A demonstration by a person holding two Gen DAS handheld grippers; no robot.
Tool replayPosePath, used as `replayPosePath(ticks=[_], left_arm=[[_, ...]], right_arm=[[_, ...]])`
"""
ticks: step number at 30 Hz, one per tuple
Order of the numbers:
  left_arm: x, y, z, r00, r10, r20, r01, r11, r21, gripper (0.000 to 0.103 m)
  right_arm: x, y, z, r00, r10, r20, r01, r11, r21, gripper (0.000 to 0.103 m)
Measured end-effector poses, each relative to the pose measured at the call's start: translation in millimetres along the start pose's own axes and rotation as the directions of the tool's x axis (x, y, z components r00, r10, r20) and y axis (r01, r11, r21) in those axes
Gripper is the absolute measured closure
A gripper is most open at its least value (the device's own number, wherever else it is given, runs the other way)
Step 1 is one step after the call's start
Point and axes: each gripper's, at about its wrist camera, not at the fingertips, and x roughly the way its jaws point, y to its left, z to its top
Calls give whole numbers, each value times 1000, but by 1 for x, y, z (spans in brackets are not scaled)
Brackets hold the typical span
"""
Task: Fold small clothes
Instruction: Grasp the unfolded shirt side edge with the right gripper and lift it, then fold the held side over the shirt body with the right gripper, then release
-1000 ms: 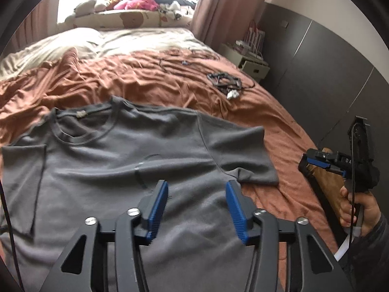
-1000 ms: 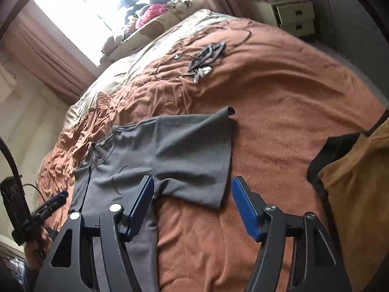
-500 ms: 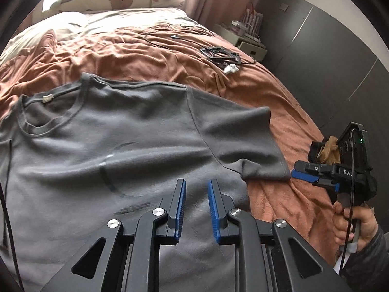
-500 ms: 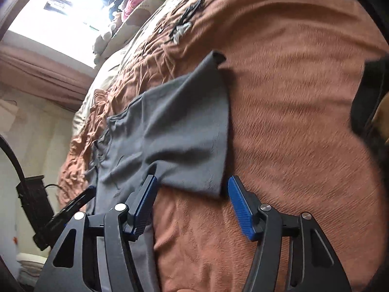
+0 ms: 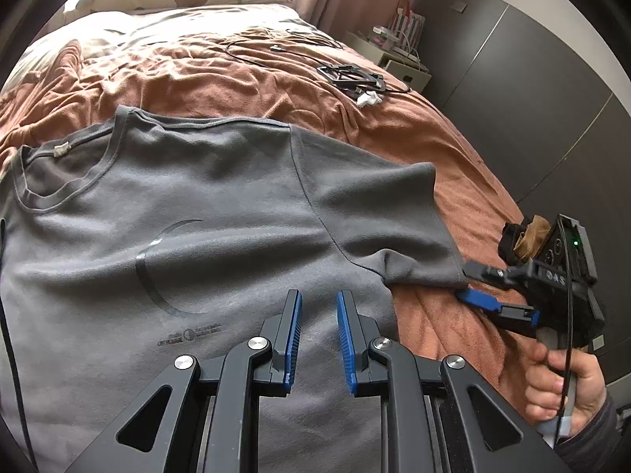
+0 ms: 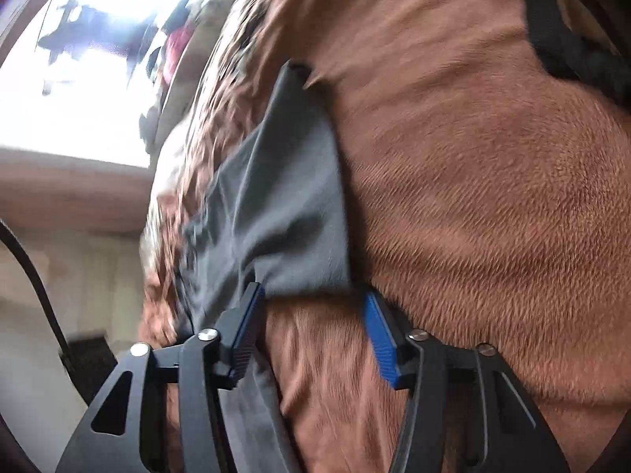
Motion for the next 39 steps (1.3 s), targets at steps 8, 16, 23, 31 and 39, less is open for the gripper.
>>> replayPosePath(ticks=[8, 16, 23, 31, 39], left_arm=[[15, -12, 8, 1000, -23, -16, 23, 1000, -9, 98], [38, -16, 9, 998, -40, -48, 38, 999, -32, 99], [53, -14, 4, 996, -39, -78, 36, 998, -46, 99], [63, -14, 8, 992, -112, -65, 105, 990, -97, 99], [86, 1, 2, 971, -219, -97, 192, 953, -234, 99]], right_arm=[[-16, 0, 32, 999, -2, 53, 4, 998, -55, 98], [-58, 46, 68, 994, 65, 86, -42, 968, -247, 99], [-63, 66, 76, 995, 68, 78, -42, 953, -301, 100], [-21, 84, 22, 994, 107, 7, -96, 920, -380, 100], [17, 102, 11, 993, 110, -46, -120, 913, -390, 100]])
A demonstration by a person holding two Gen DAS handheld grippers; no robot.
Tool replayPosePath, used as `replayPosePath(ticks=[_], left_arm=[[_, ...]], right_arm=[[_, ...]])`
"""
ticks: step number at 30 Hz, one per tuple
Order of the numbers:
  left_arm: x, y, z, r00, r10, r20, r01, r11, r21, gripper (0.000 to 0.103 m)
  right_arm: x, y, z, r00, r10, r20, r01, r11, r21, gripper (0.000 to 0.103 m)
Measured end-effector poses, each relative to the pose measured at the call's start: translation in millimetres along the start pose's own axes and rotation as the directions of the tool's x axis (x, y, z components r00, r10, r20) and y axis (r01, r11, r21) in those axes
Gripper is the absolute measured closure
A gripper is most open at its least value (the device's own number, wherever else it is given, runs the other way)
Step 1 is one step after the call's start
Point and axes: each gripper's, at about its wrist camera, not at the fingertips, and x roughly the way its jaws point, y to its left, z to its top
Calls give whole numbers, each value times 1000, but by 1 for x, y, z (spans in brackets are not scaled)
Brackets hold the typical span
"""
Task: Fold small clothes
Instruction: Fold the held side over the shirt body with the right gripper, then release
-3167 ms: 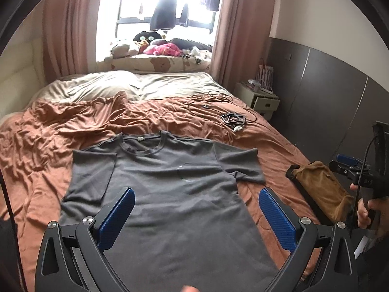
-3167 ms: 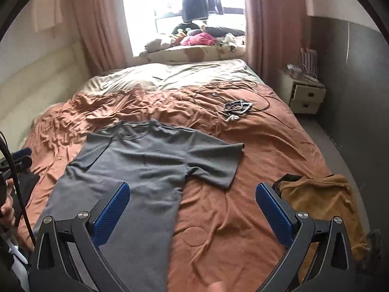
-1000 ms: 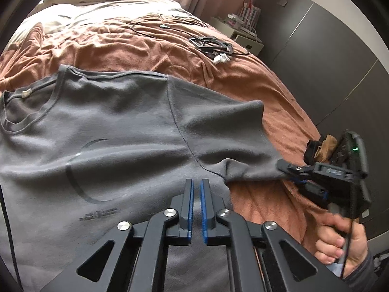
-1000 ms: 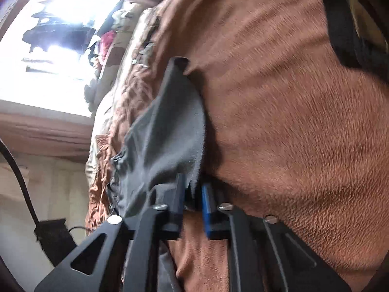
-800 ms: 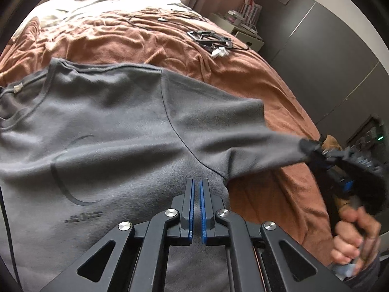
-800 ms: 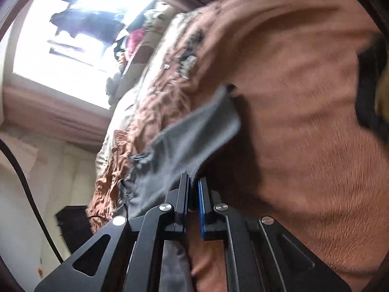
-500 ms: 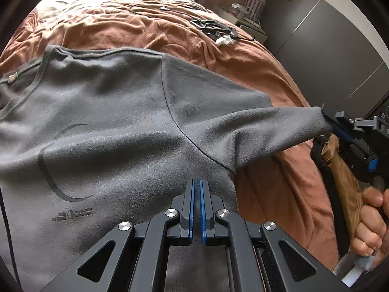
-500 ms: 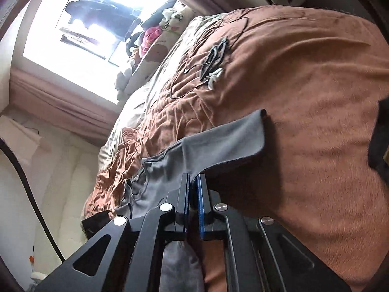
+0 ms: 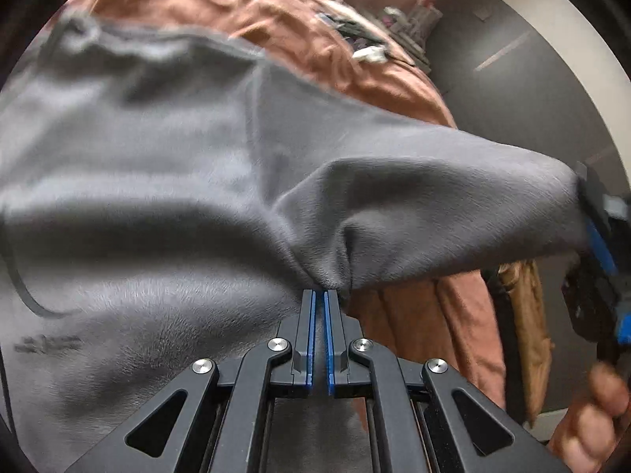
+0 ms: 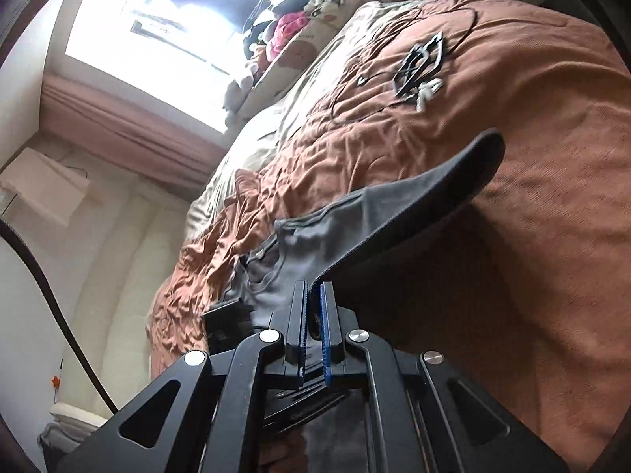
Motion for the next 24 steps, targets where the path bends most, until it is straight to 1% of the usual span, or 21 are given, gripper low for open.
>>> replayPosePath(ticks=[2, 6, 12, 14, 18, 21, 24], left_arm=[[-2, 9, -1, 999, -49, -1, 49, 997, -55, 99], [-19, 13, -2, 997, -72, 5, 72, 996, -59, 99], [-58, 28, 1, 999, -24, 49, 28, 997, -74, 99], [-74, 35, 0, 998, 6, 67, -1, 997, -78, 99], [-97, 50, -3, 995, 34, 94, -24, 995, -100, 99], [-111, 57, -7, 992, 64, 107, -53, 993, -108, 99], [-121, 58, -10, 990, 85, 111, -73, 992, -107, 99]], right_arm=[[11, 6, -1, 1000, 4, -11, -4, 1000, -2, 100], [18, 16, -6, 999, 2, -34, -3, 1000, -30, 100], [31, 27, -14, 998, -10, -64, 6, 998, -54, 100], [38, 30, -20, 996, -19, -83, 14, 998, -64, 100], [53, 38, -34, 991, -42, -128, 30, 995, -94, 101], [65, 42, -46, 982, -81, -173, 59, 990, -129, 101], [80, 42, -59, 966, -123, -228, 89, 984, -156, 101]])
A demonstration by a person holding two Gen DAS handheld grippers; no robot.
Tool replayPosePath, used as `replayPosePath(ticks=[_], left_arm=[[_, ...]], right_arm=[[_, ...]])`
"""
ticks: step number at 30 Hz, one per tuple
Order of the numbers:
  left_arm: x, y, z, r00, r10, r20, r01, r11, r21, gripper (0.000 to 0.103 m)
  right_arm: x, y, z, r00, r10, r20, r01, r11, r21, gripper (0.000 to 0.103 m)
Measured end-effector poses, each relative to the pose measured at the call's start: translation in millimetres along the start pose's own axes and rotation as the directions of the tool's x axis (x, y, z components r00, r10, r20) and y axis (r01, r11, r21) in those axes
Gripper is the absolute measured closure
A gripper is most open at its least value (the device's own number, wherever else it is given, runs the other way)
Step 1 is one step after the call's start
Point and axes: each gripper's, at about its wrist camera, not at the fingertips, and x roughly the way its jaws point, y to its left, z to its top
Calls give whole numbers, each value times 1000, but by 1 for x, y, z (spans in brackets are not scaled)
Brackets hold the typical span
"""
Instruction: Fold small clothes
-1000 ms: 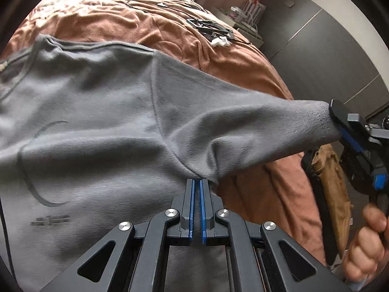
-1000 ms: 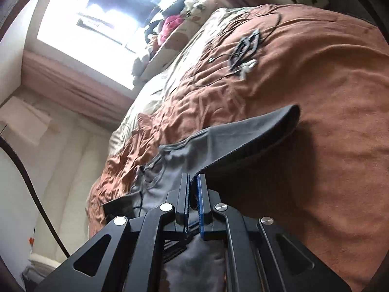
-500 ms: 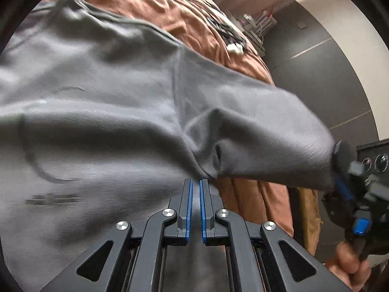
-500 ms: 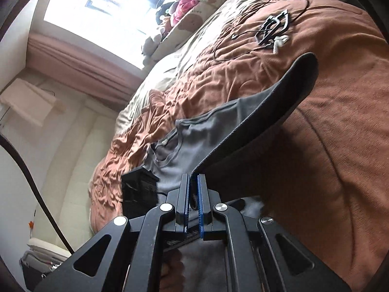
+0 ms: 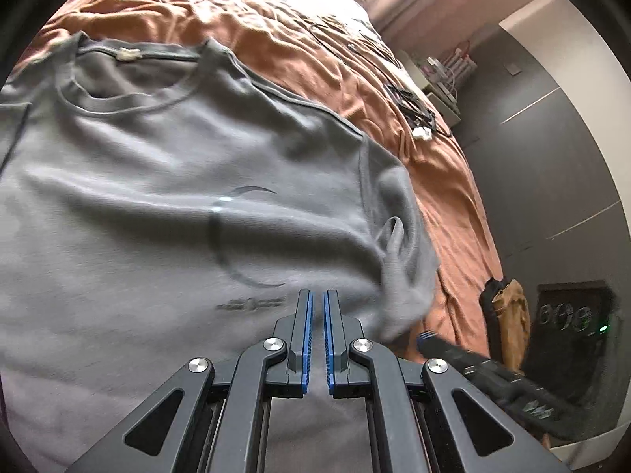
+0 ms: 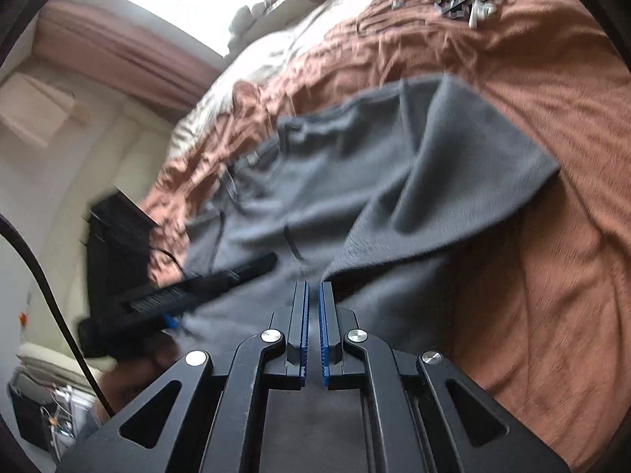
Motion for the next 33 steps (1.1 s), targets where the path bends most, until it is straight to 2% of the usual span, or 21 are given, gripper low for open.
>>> replayPosePath(ticks=[3, 5, 9, 10, 11, 12, 13, 14, 19, 24, 30, 33], left_arm=[[-10, -1, -2, 1000, 11, 7, -11, 1000, 4, 99], [-17, -2, -5, 1000, 20, 13, -20, 1000, 17, 99], [-21, -7, -5, 999, 39, 24, -40, 999, 31, 99], [-22, -8, -6, 999, 37, 25, -38, 999, 28, 99], [-22, -8, -6, 999, 34, 25, -34, 999, 27, 99], [-22, -9, -7, 999, 30, 25, -31, 999, 28, 99], [-23, -9, -8, 999, 31, 24, -32, 999, 30, 99], [-22, -9, -9, 999, 34, 22, -35, 999, 33, 99], [-25, -5, -13, 999, 48, 16, -49, 998, 39, 99], [-27, 5, -14, 997, 70, 20, -70, 997, 44, 99], [-28, 19, -13, 995, 98, 26, -99, 994, 45, 99], [-28, 26, -12, 994, 103, 25, -104, 994, 33, 99]], right_arm=[[4, 4, -5, 999, -39, -33, 38, 999, -26, 101], [-2, 6, -5, 999, -46, -27, 45, 999, -30, 101], [-20, -9, 2, 999, -50, -9, 50, 998, 34, 97], [-26, -15, 5, 998, -56, 10, 55, 997, 61, 89], [-30, -19, 7, 998, -65, 23, 63, 995, 73, 72], [-35, -25, 10, 996, -86, 40, 82, 993, 90, 59], [-40, -29, 8, 994, -95, 59, 88, 991, 103, 35], [-43, -33, 9, 992, -92, 81, 82, 990, 118, 30], [-47, -60, 9, 989, -61, 138, 27, 971, 236, 31], [-30, -81, 9, 982, 18, 186, -83, 934, 349, 31], [-6, -101, 16, 972, -5, 233, -93, 910, 403, 32], [3, -105, 24, 969, -48, 243, -61, 904, 423, 45]])
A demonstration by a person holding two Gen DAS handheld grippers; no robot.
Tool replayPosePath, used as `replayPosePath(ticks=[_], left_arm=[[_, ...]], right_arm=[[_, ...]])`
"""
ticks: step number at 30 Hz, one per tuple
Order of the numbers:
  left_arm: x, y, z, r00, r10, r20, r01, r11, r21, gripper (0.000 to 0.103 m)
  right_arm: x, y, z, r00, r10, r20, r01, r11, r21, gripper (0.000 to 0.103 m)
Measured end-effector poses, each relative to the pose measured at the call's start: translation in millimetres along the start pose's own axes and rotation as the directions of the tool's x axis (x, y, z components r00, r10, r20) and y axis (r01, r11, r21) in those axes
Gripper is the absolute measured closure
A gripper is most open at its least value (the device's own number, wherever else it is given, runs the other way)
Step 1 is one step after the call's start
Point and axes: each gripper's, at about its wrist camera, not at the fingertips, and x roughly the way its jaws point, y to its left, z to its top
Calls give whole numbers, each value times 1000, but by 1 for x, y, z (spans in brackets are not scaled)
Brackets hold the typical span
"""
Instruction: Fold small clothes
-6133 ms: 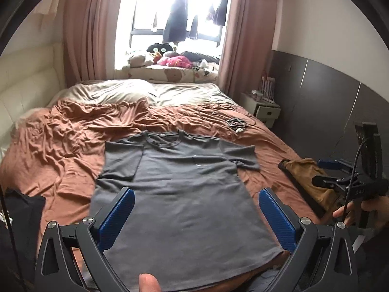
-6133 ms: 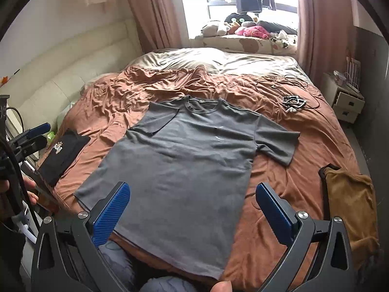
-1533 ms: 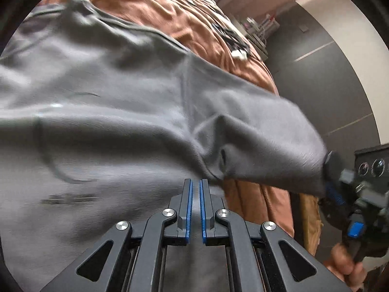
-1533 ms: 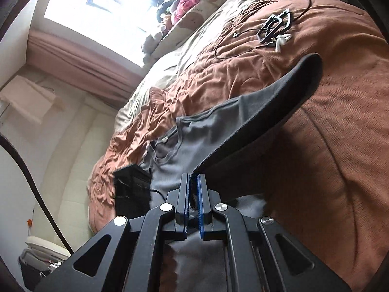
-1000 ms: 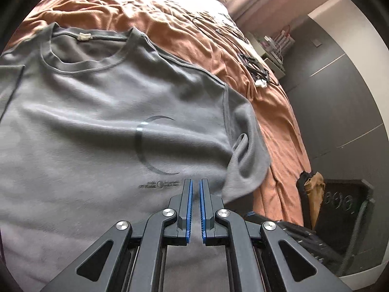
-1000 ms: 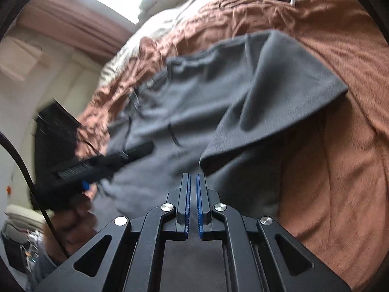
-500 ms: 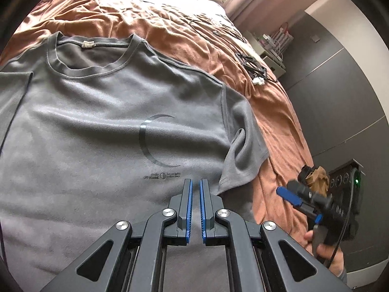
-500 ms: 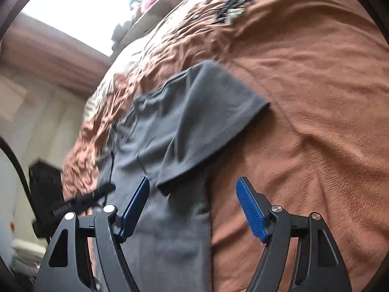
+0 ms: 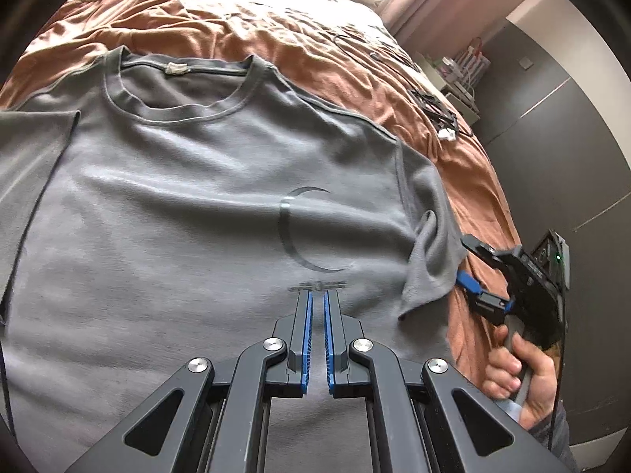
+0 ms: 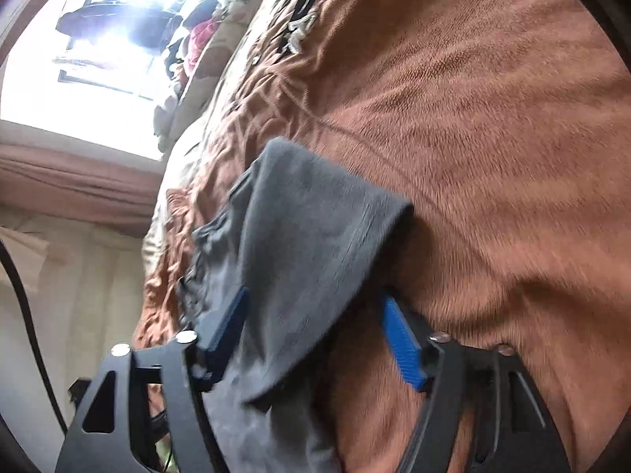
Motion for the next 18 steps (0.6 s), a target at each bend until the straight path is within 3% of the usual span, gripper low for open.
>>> replayPosePath(ticks=[3, 5, 6, 12, 18], left_arm=[[-2, 4, 0, 1000, 15, 1, -15, 1000, 6, 99], [-6, 7, -1, 1000, 16, 4, -16, 1000, 7, 99], [-8, 9, -1, 1000, 16, 6, -16, 1000, 9, 99], [-14, 19, -1, 1000, 6, 19, -5, 999, -39, 99], [-26, 21, -1, 999, 2, 35, 0, 998, -57, 99]], right_arm=[[9, 2, 11, 999, -48, 1, 48, 999, 11, 70], [9, 4, 18, 998, -55, -17, 55, 998, 15, 93], [6, 7, 19, 998, -52, -20, 52, 999, 3, 97], [-20, 62, 15, 1000, -6, -7, 5, 983, -184, 101], [-32, 99, 14, 999, 34, -20, -38, 957, -287, 102]])
